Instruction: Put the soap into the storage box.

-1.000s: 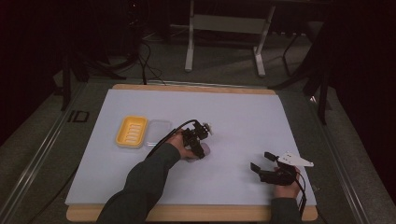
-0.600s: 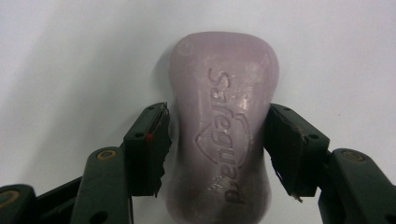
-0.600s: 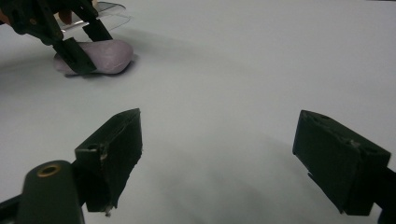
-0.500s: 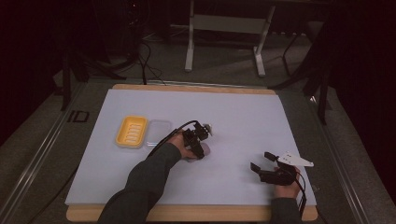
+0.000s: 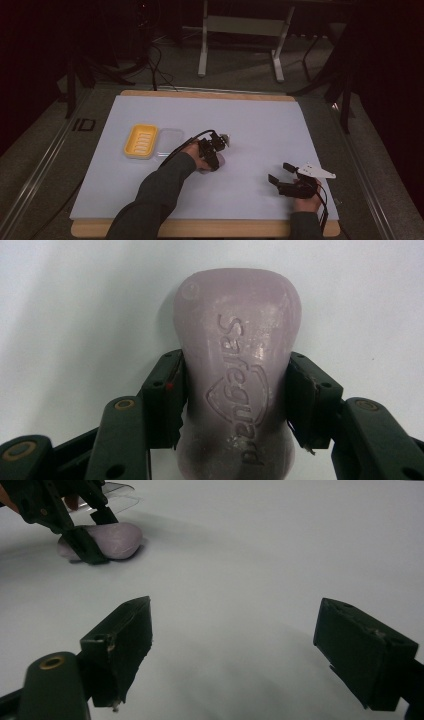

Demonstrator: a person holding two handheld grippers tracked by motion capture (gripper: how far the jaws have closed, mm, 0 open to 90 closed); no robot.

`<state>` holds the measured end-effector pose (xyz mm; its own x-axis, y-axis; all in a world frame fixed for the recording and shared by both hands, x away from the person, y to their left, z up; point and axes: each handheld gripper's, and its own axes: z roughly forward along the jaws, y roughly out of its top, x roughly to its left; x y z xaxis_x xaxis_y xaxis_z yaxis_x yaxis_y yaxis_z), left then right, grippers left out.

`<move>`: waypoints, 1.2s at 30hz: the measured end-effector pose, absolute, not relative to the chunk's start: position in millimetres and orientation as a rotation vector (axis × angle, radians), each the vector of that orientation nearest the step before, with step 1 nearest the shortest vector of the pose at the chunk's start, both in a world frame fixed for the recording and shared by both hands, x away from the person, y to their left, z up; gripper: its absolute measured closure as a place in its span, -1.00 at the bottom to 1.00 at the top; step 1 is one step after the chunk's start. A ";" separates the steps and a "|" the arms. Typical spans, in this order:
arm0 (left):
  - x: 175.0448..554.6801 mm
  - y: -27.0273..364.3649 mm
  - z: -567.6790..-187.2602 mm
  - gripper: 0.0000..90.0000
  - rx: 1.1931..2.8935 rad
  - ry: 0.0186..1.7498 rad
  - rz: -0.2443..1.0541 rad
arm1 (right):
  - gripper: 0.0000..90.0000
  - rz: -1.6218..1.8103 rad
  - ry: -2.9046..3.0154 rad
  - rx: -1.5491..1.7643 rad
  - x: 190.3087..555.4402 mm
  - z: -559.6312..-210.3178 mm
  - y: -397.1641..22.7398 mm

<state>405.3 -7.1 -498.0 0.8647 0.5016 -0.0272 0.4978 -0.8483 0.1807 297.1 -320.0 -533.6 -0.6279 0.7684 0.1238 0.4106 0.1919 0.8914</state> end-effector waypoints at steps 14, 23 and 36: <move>404.3 -10.9 -498.5 0.05 2.892 0.750 0.050 | -0.66 1.412 2.124 1.111 297.3 -533.6 -320.0; 404.0 -12.0 -497.6 0.10 2.900 0.764 0.058 | -0.66 1.410 2.126 1.108 297.4 -533.6 -319.9; 405.2 -6.2 -496.8 0.11 2.906 0.786 0.080 | -0.66 1.409 2.126 1.108 297.3 -533.6 -319.8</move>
<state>405.2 -6.2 -496.8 0.8630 0.5050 0.0173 0.4980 -0.8559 0.1392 297.3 -319.8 -533.6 -0.6284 0.7684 0.1214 0.4110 0.1955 0.8904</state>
